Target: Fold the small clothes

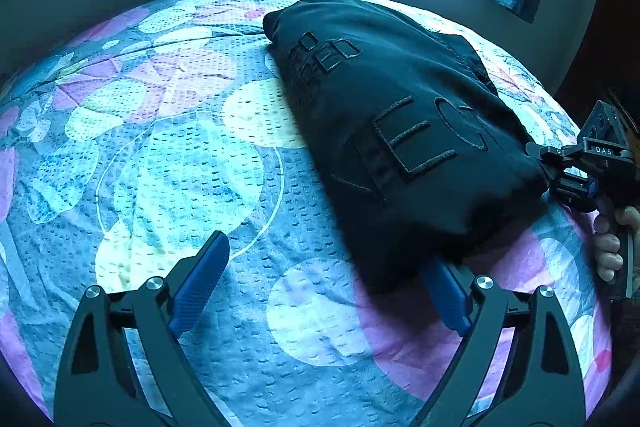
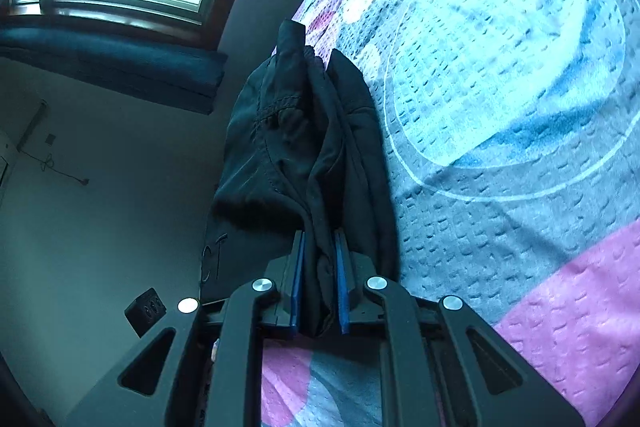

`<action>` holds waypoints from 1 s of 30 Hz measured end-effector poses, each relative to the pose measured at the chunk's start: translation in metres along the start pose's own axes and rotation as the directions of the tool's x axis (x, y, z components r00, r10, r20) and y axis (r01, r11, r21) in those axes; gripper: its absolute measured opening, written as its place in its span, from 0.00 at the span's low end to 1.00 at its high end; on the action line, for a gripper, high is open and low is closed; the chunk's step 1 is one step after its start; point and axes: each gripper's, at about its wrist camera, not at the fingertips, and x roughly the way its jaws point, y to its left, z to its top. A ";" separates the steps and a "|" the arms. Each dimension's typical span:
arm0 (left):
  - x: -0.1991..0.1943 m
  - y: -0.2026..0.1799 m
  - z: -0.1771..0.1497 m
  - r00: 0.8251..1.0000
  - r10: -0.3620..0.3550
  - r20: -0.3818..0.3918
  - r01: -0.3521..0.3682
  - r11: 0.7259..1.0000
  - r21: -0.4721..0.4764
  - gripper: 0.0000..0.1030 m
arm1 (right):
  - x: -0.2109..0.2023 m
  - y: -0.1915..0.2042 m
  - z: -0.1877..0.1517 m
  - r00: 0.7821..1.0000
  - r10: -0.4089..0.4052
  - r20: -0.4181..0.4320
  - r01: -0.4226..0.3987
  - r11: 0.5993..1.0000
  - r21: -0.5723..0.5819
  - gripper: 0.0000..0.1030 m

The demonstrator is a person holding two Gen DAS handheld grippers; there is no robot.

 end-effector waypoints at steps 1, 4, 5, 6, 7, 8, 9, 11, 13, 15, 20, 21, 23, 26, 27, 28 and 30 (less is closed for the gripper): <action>0.001 0.001 0.000 1.000 -0.004 -0.003 0.004 1.000 -0.004 0.91 | 0.000 0.000 0.000 1.000 0.005 0.001 -0.006 1.000 0.005 0.12; 0.003 0.004 -0.001 1.000 -0.020 -0.014 0.019 1.000 -0.023 0.92 | -0.001 -0.001 -0.002 1.000 0.009 0.005 -0.009 1.000 0.005 0.12; 0.004 0.006 -0.001 0.999 -0.027 -0.018 0.027 0.999 -0.032 0.93 | -0.001 -0.002 -0.002 1.000 0.010 0.006 -0.010 1.000 0.006 0.12; 0.005 0.008 -0.001 0.999 -0.036 -0.022 0.035 0.999 -0.040 0.93 | -0.002 -0.002 -0.003 1.000 0.012 0.007 -0.013 1.000 0.009 0.12; 0.005 0.008 -0.001 0.999 -0.041 -0.024 0.039 0.998 -0.045 0.93 | -0.002 -0.004 -0.003 1.000 0.015 0.008 -0.015 1.000 0.013 0.13; 0.006 0.009 -0.001 0.999 -0.044 -0.025 0.042 0.998 -0.048 0.93 | -0.003 -0.004 -0.003 1.000 0.016 0.010 -0.016 1.000 0.016 0.13; 0.006 0.009 -0.001 0.999 -0.044 -0.025 0.043 0.998 -0.048 0.93 | -0.004 -0.005 -0.004 1.000 0.017 0.010 -0.017 1.000 0.016 0.13; 0.006 0.010 -0.001 0.999 -0.043 -0.025 0.041 0.998 -0.047 0.93 | -0.007 -0.006 -0.005 1.000 0.016 0.011 -0.017 1.000 0.019 0.13; 0.006 0.011 -0.001 0.999 -0.045 -0.025 0.044 0.998 -0.050 0.93 | -0.008 -0.006 -0.006 1.000 0.016 0.012 -0.017 1.000 0.019 0.13; 0.006 0.012 -0.001 0.998 -0.051 -0.026 0.049 0.997 -0.055 0.93 | -0.010 -0.006 -0.008 1.000 0.018 0.011 -0.019 1.000 0.022 0.14; 0.004 0.015 -0.003 0.997 -0.075 -0.035 0.072 0.995 -0.073 0.93 | -0.019 -0.007 -0.010 0.999 0.037 0.000 -0.037 0.998 0.048 0.21; 0.003 0.016 -0.004 0.996 -0.081 -0.040 0.078 0.994 -0.074 0.93 | -0.022 -0.006 -0.010 0.999 0.034 -0.005 -0.034 0.998 0.051 0.22; -0.003 0.015 -0.008 0.995 -0.084 -0.050 0.081 0.995 -0.061 0.93 | -0.031 -0.001 -0.009 1.000 0.008 -0.004 -0.007 0.999 0.039 0.36; -0.020 0.017 -0.010 0.994 -0.106 -0.042 0.103 0.993 -0.055 0.93 | -0.047 0.011 -0.004 0.996 -0.078 0.032 0.078 0.997 -0.005 0.60; -0.028 0.019 -0.009 0.993 -0.117 -0.031 0.115 0.992 -0.060 0.93 | -0.052 0.016 0.000 0.994 -0.098 0.046 0.099 0.995 -0.025 0.60; -0.037 0.021 -0.006 0.991 -0.130 -0.008 0.130 0.989 -0.066 0.93 | -0.053 0.019 0.006 0.994 -0.095 0.052 0.097 0.995 -0.035 0.60; -0.047 0.026 0.005 0.988 -0.152 0.029 0.154 0.985 -0.082 0.93 | -0.053 0.021 0.020 0.995 -0.077 0.063 0.079 0.996 -0.030 0.61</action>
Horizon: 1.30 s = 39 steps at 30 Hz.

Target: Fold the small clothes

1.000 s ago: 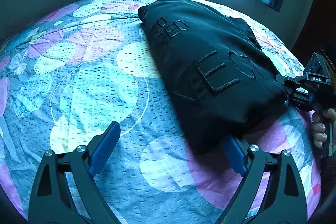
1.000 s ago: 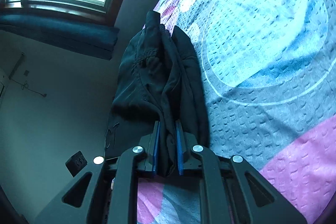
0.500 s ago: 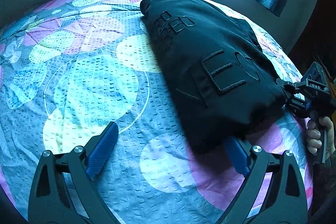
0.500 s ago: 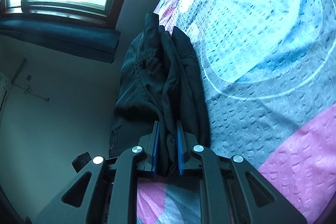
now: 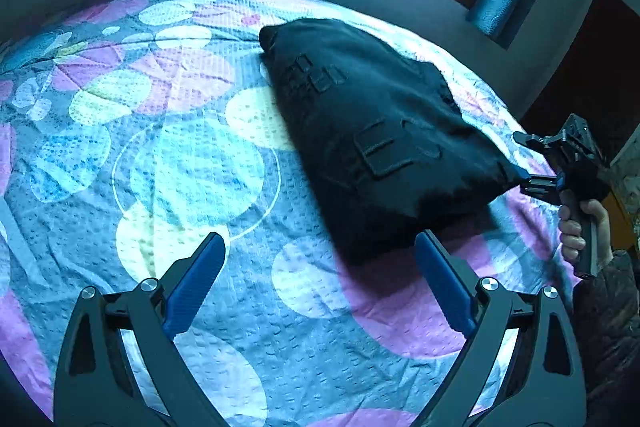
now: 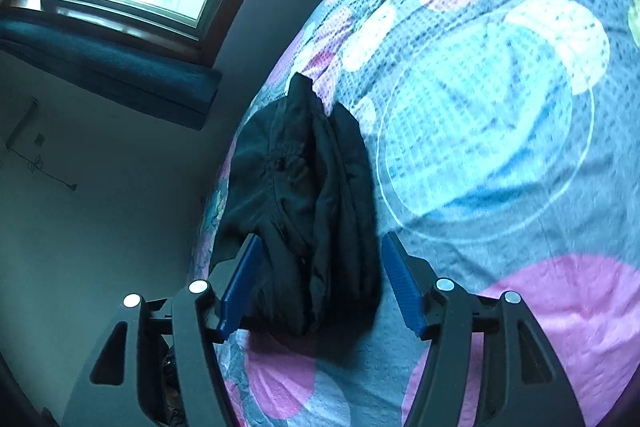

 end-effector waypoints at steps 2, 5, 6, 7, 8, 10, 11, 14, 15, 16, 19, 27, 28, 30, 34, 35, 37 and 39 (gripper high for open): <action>0.001 0.007 0.016 0.999 -0.046 0.012 0.047 0.998 -0.034 0.93 | 0.010 0.002 0.018 1.000 0.012 0.000 -0.012 1.000 0.003 0.63; 0.021 0.015 0.040 0.998 -0.065 -0.009 0.064 0.995 -0.078 0.93 | 0.036 0.006 0.046 1.000 0.018 -0.021 -0.018 1.000 -0.008 0.63; 0.030 0.016 0.045 0.997 -0.073 -0.021 0.071 0.994 -0.088 0.93 | 0.048 0.005 0.057 0.999 0.036 -0.032 -0.036 0.999 0.002 0.63; 0.038 0.017 0.051 0.996 -0.078 -0.031 0.074 0.992 -0.104 0.93 | 0.060 0.005 0.067 0.998 0.050 -0.047 -0.050 0.999 0.015 0.64; 0.046 0.017 0.055 0.996 -0.077 -0.039 0.072 0.991 -0.114 0.93 | 0.070 0.005 0.075 0.997 0.053 -0.055 -0.052 0.998 0.026 0.64; 0.058 0.014 0.059 0.996 -0.068 -0.052 0.062 0.991 -0.115 0.93 | 0.093 0.003 0.088 0.994 0.067 -0.085 -0.063 0.997 0.051 0.64; 0.062 0.013 0.060 0.997 -0.064 -0.051 0.057 0.992 -0.115 0.93 | 0.102 0.003 0.093 0.993 0.063 -0.098 -0.058 0.997 0.053 0.68; 0.065 0.014 0.063 0.997 -0.055 -0.047 0.049 0.993 -0.112 0.94 | 0.117 0.003 0.101 0.993 0.047 -0.110 -0.043 0.998 0.042 0.62; 0.065 0.014 0.063 0.998 -0.053 -0.044 0.048 0.993 -0.108 0.95 | 0.122 0.003 0.102 0.991 0.024 -0.130 -0.020 0.999 0.033 0.54; 0.066 0.014 0.063 0.998 -0.051 -0.044 0.047 0.994 -0.100 0.95 | 0.127 0.003 0.101 0.988 -0.030 -0.149 0.031 1.000 0.004 0.46; 0.069 0.015 0.062 0.997 -0.055 -0.045 0.050 0.994 -0.094 0.97 | 0.130 -0.003 0.098 0.987 -0.032 -0.154 0.033 0.999 0.001 0.35; 0.077 0.019 0.061 0.995 -0.082 -0.057 0.075 0.991 -0.110 0.98 | 0.119 -0.024 0.093 0.991 0.034 -0.128 -0.028 0.998 0.050 0.31; 0.078 0.019 0.061 0.995 -0.085 -0.058 0.078 0.991 -0.111 0.98 | 0.117 -0.026 0.092 0.992 0.037 -0.123 -0.031 0.998 0.052 0.30; 0.078 0.019 0.061 0.995 -0.088 -0.057 0.081 0.991 -0.111 0.98 | 0.113 -0.025 0.090 0.994 0.034 -0.109 -0.029 0.999 0.043 0.29; 0.081 0.019 0.060 0.994 -0.096 -0.058 0.089 0.990 -0.112 0.98 | 0.106 -0.030 0.086 0.995 0.040 -0.094 -0.035 0.998 0.051 0.29; 0.082 0.020 0.060 0.993 -0.104 -0.062 0.096 0.988 -0.120 0.98 | 0.105 -0.031 0.086 0.995 0.044 -0.091 -0.039 0.998 0.058 0.29; 0.084 0.023 0.061 0.991 -0.121 -0.062 0.112 0.984 -0.138 0.98 | 0.094 -0.025 0.083 0.998 0.009 -0.066 -0.005 0.999 0.054 0.29; 0.084 0.025 0.059 0.991 -0.126 -0.050 0.118 0.983 -0.141 0.98 | 0.069 -0.005 0.077 0.997 -0.073 0.038 0.073 0.997 0.018 0.30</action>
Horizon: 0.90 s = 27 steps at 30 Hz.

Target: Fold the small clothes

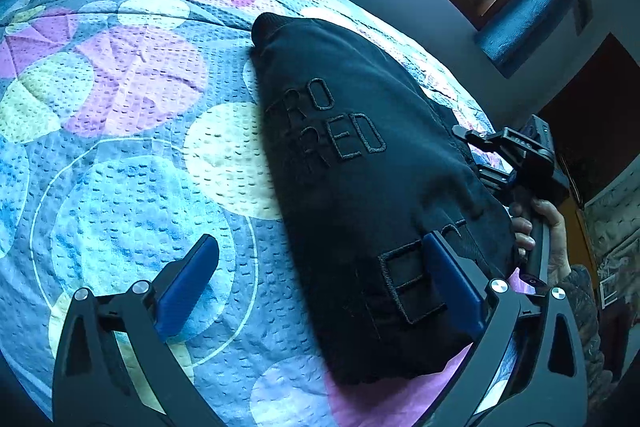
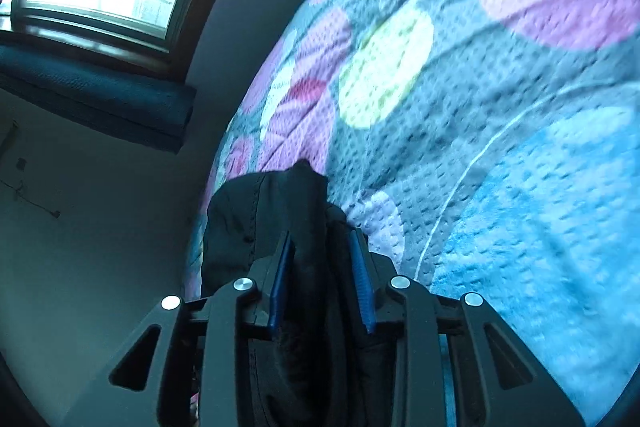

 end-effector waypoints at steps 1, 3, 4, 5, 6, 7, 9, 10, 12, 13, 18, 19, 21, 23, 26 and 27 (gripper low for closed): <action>0.000 0.001 -0.001 1.000 -0.005 0.006 0.005 1.000 -0.004 0.98 | -0.012 0.010 -0.003 0.999 -0.011 0.044 0.011 1.000 -0.006 0.31; 0.001 0.003 -0.002 1.000 -0.016 0.004 0.016 1.000 -0.020 0.98 | -0.036 0.032 -0.014 0.995 0.010 0.099 -0.008 1.000 -0.022 0.46; 0.002 0.003 -0.002 1.000 -0.018 0.001 0.019 0.999 -0.027 0.98 | -0.049 0.046 -0.021 0.991 0.024 0.129 -0.018 0.999 -0.049 0.60; 0.001 0.002 -0.001 1.000 -0.015 0.002 0.015 1.000 -0.025 0.98 | -0.058 0.056 -0.026 0.987 0.031 0.158 -0.019 0.997 -0.074 0.64; -0.003 0.000 0.000 1.000 0.001 0.011 -0.001 1.000 -0.013 0.98 | -0.068 0.065 -0.031 0.982 0.035 0.185 -0.015 0.994 -0.108 0.64; -0.007 -0.003 0.001 1.000 0.019 0.024 -0.019 1.000 0.003 0.98 | -0.075 0.070 -0.032 0.980 0.037 0.194 -0.013 0.992 -0.123 0.65; -0.019 -0.007 0.006 0.996 0.057 0.065 -0.059 0.998 0.032 0.98 | -0.080 0.069 -0.031 0.983 0.056 0.176 -0.033 0.991 -0.131 0.69; -0.024 -0.006 0.009 0.995 0.055 0.078 -0.058 0.998 0.038 0.98 | -0.079 0.065 -0.029 0.987 0.046 0.156 -0.026 0.991 -0.129 0.69; -0.026 -0.001 0.016 0.997 0.041 0.070 -0.044 0.998 0.038 0.98 | -0.071 0.054 -0.027 0.995 0.009 0.100 0.003 0.993 -0.121 0.69; -0.023 0.004 0.020 0.998 0.020 0.054 -0.021 0.999 0.025 0.98 | -0.065 0.048 -0.026 0.997 0.005 0.077 0.004 0.993 -0.116 0.69; 0.003 0.031 0.038 0.995 -0.094 -0.026 0.092 0.993 -0.078 0.98 | -0.039 0.011 -0.026 1.000 -0.001 -0.020 0.000 0.998 -0.059 0.69; 0.010 0.033 0.042 0.993 -0.115 -0.037 0.111 0.990 -0.087 0.98 | -0.035 0.006 -0.026 0.999 0.003 -0.035 -0.005 0.999 -0.049 0.69; 0.024 0.032 0.049 0.987 -0.147 -0.060 0.142 0.986 -0.083 0.98 | -0.027 -0.002 -0.026 0.998 0.013 -0.061 -0.015 0.999 -0.036 0.69; 0.036 0.029 0.054 0.987 -0.145 -0.070 0.140 0.987 -0.074 0.98 | -0.017 -0.007 -0.026 0.996 0.025 -0.087 -0.028 0.999 -0.024 0.69; 0.049 0.028 0.061 0.981 -0.175 -0.078 0.169 0.982 -0.085 0.98 | -0.003 -0.007 -0.023 0.993 0.018 -0.113 -0.023 0.999 -0.048 0.69; 0.053 0.029 0.063 0.979 -0.186 -0.079 0.177 0.979 -0.102 0.98 | 0.001 -0.007 -0.022 0.992 0.019 -0.121 -0.026 0.998 -0.058 0.69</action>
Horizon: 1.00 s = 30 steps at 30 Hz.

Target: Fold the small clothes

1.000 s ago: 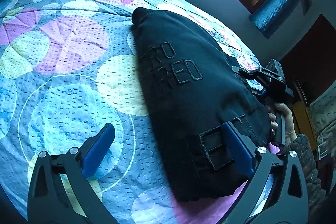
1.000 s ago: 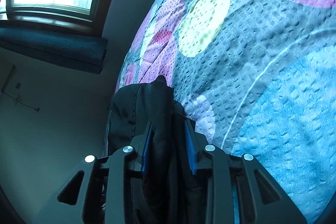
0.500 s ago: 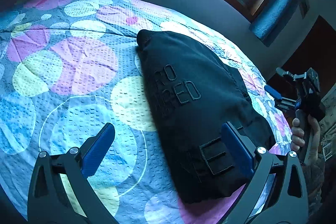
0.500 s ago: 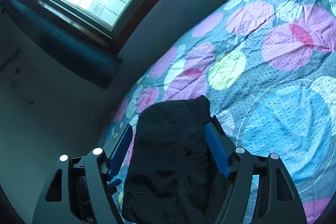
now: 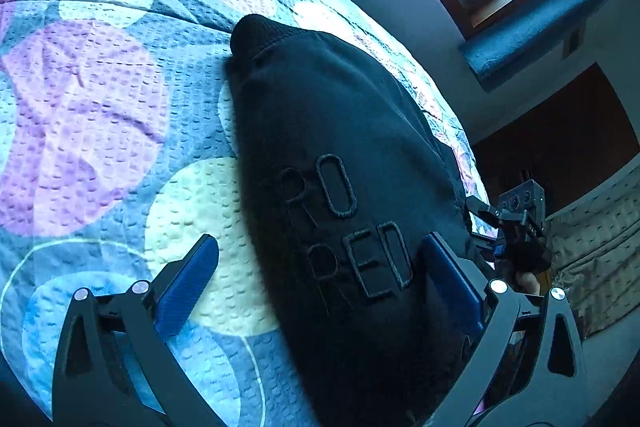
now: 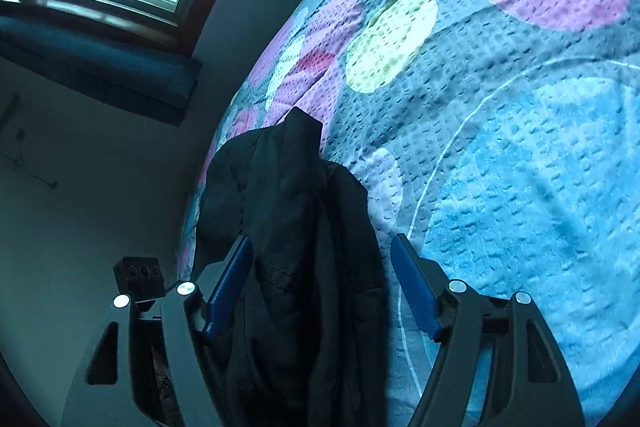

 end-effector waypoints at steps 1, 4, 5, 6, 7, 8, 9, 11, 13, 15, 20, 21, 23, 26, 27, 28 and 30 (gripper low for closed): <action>0.005 0.003 0.003 1.000 -0.012 -0.004 0.012 1.000 -0.019 0.98 | 0.005 0.000 0.001 1.000 0.003 -0.011 -0.003 1.000 -0.011 0.69; 0.016 0.004 0.009 1.000 -0.018 -0.004 0.018 1.000 -0.020 0.98 | 0.017 0.003 0.005 0.999 0.000 -0.035 -0.001 0.999 -0.046 0.69; 0.019 0.002 0.010 1.000 -0.012 -0.001 0.012 1.000 -0.005 0.98 | 0.021 0.004 0.006 0.999 0.000 -0.037 -0.002 0.998 -0.055 0.69; 0.021 0.001 0.010 1.000 -0.003 0.004 0.003 1.000 0.005 0.98 | 0.024 0.006 0.005 0.999 0.004 -0.037 -0.006 0.997 -0.071 0.69; 0.023 -0.001 0.010 1.000 0.008 0.012 -0.008 1.000 0.014 0.97 | 0.027 0.009 0.004 0.999 0.003 -0.043 -0.007 0.996 -0.092 0.68; 0.023 -0.003 0.010 1.000 0.014 0.019 -0.015 1.000 0.019 0.96 | 0.029 0.012 0.003 0.999 -0.022 -0.041 0.018 0.993 -0.114 0.62; 0.023 -0.003 0.011 1.000 0.005 0.020 -0.006 1.000 0.026 0.82 | 0.030 0.014 0.001 0.998 -0.038 -0.042 0.032 0.992 -0.125 0.57; 0.023 -0.005 0.012 1.000 -0.014 0.016 0.014 1.000 0.014 0.77 | 0.030 0.012 -0.001 0.999 -0.022 -0.044 0.016 0.994 -0.112 0.49; 0.020 -0.009 0.011 1.000 0.002 0.030 -0.003 0.999 0.044 0.73 | 0.028 0.013 -0.003 0.999 -0.001 -0.035 -0.002 0.994 -0.107 0.44; 0.017 -0.011 0.010 0.999 0.013 0.041 -0.015 0.998 0.061 0.70 | 0.022 0.014 -0.006 1.000 0.009 -0.019 -0.011 0.994 -0.108 0.41; 0.008 -0.014 0.010 0.998 0.027 0.059 -0.031 0.998 0.059 0.65 | 0.009 0.030 -0.014 0.999 0.024 0.033 -0.020 0.991 -0.134 0.34; 0.006 -0.015 0.010 0.998 0.035 0.059 -0.039 0.997 0.063 0.64 | 0.006 0.033 -0.016 0.999 0.029 0.042 -0.023 0.990 -0.139 0.34; 0.004 -0.018 0.012 0.997 0.044 0.061 -0.049 0.996 0.076 0.63 | 0.005 0.033 -0.016 0.998 0.033 0.047 -0.026 0.991 -0.134 0.34; 0.003 -0.016 0.016 0.997 0.045 0.061 -0.050 0.996 0.080 0.62 | 0.012 0.031 -0.013 0.998 0.044 0.044 -0.038 0.993 -0.113 0.34; 0.004 -0.014 0.018 0.997 0.044 0.060 -0.049 0.996 0.078 0.62 | 0.014 0.030 -0.012 0.998 0.049 0.041 -0.045 0.994 -0.104 0.34; 0.005 -0.011 0.019 0.998 0.041 0.056 -0.045 0.996 0.073 0.62 | 0.021 0.030 -0.013 0.998 0.051 0.036 -0.047 0.994 -0.097 0.34; 0.010 -0.005 0.019 0.998 0.036 0.045 -0.039 0.998 0.054 0.64 | 0.026 0.030 -0.010 0.999 0.039 0.029 -0.036 0.994 -0.099 0.36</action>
